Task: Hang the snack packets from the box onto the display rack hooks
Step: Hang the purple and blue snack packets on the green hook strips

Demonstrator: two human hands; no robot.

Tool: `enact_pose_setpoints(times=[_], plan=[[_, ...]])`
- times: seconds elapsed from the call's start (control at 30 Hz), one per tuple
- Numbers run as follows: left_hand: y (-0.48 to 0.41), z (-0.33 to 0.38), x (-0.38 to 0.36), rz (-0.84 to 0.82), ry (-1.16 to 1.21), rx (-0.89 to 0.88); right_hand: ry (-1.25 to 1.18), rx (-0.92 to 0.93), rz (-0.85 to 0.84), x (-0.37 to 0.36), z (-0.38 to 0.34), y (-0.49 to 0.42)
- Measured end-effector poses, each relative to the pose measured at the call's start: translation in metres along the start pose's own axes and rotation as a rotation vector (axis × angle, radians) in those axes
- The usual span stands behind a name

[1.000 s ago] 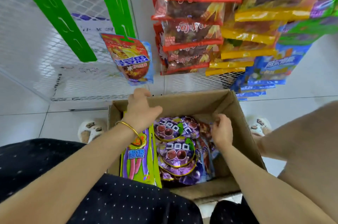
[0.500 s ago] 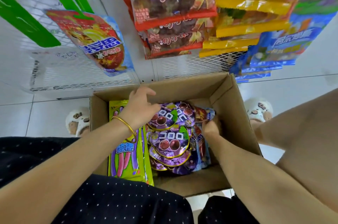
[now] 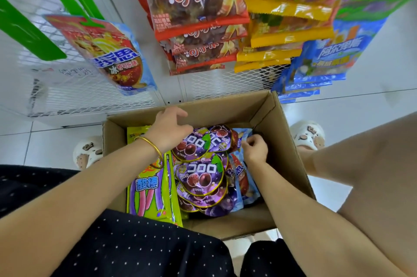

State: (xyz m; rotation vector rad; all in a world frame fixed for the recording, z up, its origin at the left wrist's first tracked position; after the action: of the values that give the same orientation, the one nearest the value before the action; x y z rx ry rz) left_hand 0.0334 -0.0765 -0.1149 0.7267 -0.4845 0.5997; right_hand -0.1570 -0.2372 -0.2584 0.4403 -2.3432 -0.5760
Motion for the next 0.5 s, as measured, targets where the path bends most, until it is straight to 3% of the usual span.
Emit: enact_pose_setpoints(times=[0.17, 0.3, 0.5], plan=[[0.004, 0.012, -0.003, -0.037, 0.004, -0.026, 0.043, 0.286, -0.046, 0.043, -0.071, 0.03], [0.011, 0.015, -0.005, -0.046, 0.038, 0.005, -0.168, 0.361, -0.209, 0.076, -0.109, 0.053], [0.033, 0.014, -0.001, -0.087, 0.732, 0.235, -0.717, 0.158, -0.695, 0.064, -0.122, 0.086]])
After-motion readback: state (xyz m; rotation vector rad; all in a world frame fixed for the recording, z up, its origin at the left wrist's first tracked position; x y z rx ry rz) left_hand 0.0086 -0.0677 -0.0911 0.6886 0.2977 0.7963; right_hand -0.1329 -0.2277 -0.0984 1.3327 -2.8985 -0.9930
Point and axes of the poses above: each hand's wrist, its own y-axis away from the middle knuckle, its own x-axis out of the back of the hand, z = x × y, the point moved 7 cm from there along -y, towards the middle knuckle, and after that the axes turned 3 degrees about -x, right-handed, at the moved point
